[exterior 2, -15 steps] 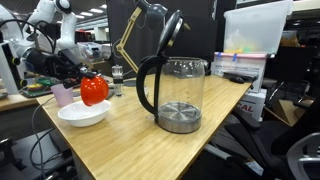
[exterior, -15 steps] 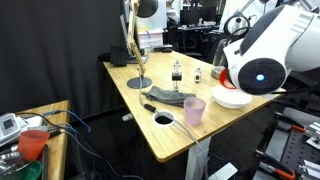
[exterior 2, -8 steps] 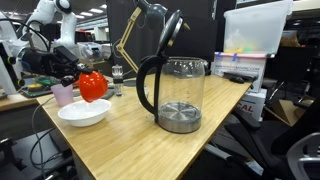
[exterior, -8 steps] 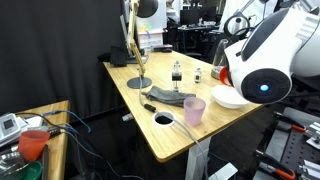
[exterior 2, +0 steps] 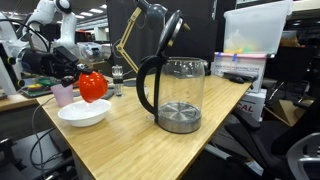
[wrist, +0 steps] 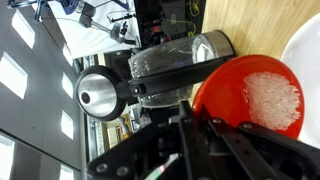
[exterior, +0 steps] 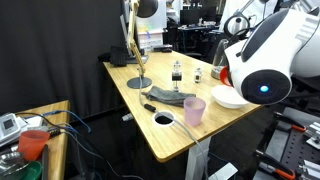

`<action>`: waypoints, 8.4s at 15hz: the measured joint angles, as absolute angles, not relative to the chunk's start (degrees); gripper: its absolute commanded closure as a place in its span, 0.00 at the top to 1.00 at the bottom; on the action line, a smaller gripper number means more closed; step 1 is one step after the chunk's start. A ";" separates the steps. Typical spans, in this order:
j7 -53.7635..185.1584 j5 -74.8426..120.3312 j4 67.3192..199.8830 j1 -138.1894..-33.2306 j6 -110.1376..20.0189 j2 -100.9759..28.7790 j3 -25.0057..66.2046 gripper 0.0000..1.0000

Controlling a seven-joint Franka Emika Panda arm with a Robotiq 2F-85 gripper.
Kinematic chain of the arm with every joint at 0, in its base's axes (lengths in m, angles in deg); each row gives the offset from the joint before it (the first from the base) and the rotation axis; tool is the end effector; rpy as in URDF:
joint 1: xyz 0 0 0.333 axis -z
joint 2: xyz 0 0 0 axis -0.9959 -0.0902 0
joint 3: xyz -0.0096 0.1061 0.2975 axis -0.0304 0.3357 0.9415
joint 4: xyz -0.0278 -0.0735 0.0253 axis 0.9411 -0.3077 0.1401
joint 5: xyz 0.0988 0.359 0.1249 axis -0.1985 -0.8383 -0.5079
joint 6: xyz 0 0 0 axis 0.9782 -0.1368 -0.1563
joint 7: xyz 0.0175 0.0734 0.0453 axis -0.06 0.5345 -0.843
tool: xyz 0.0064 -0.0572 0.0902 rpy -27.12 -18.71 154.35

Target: Pour the white contents out of the orange bowl and into the white bowl

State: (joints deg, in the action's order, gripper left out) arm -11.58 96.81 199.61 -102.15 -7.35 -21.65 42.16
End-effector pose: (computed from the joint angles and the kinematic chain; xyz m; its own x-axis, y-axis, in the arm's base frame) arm 0.3092 0.1037 0.2097 0.9058 0.3782 0.1911 -0.0950 -0.2583 0.9614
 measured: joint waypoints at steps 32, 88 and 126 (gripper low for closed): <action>-11.76 95.55 199.86 -103.33 -8.87 -25.41 43.43 0.02; 0.02 56.07 200.02 -92.58 -49.38 -1.13 -5.10 0.02; 4.84 72.34 200.57 -134.98 -57.69 0.17 -68.66 0.65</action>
